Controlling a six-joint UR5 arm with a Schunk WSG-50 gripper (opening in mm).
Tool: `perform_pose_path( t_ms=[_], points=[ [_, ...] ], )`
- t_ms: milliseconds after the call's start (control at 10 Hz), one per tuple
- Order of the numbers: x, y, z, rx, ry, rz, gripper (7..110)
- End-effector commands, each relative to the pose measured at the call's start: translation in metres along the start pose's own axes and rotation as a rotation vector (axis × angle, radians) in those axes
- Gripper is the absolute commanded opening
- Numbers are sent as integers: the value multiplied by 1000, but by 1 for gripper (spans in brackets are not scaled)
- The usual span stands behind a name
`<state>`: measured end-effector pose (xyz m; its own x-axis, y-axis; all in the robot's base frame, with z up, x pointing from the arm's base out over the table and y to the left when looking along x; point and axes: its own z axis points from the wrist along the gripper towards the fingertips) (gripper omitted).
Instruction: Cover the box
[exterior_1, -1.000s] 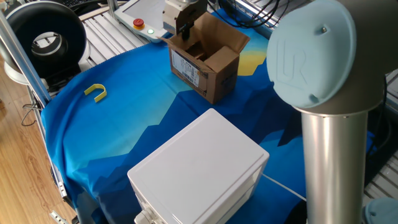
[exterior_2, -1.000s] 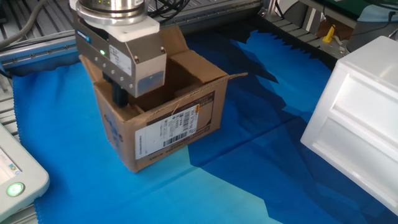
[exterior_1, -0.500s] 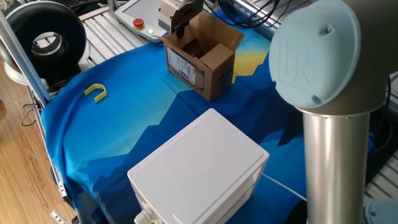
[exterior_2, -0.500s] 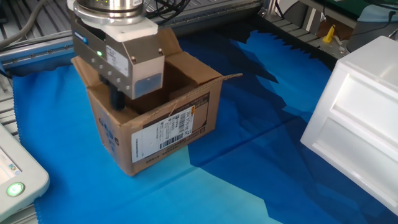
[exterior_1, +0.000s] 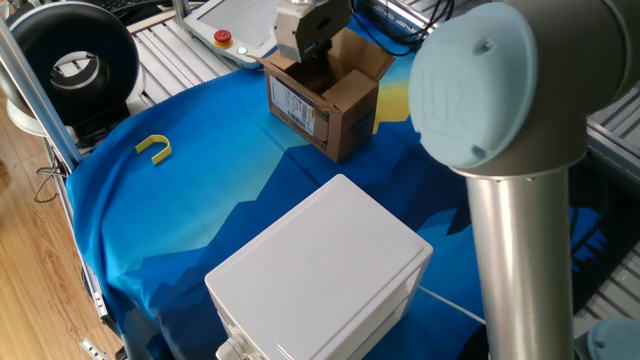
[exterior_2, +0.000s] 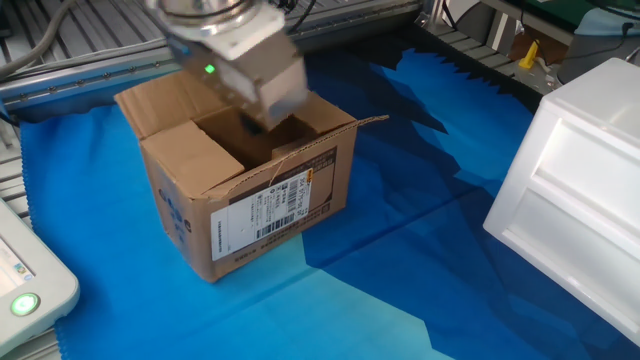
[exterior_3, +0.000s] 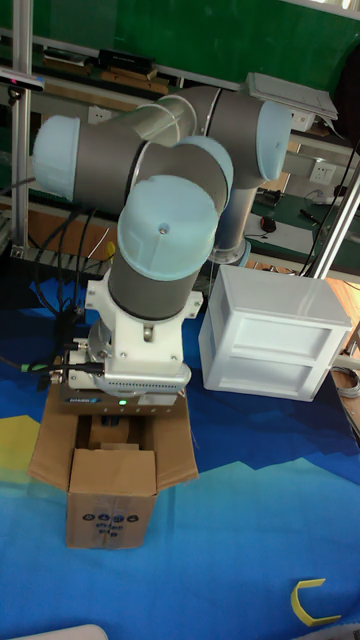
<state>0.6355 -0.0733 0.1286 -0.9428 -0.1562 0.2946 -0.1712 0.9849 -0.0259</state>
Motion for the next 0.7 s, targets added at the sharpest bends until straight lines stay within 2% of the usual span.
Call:
perform_pose_path(
  t_ms=[0, 100, 300, 600],
  points=[
    [34, 14, -22, -51, 74, 7, 7],
    [35, 16, -30, -56, 56, 18, 7],
    [29, 14, -51, -47, -23, 33, 7],
    [-5, -4, -72, -51, -233, 38, 7]
  ],
)
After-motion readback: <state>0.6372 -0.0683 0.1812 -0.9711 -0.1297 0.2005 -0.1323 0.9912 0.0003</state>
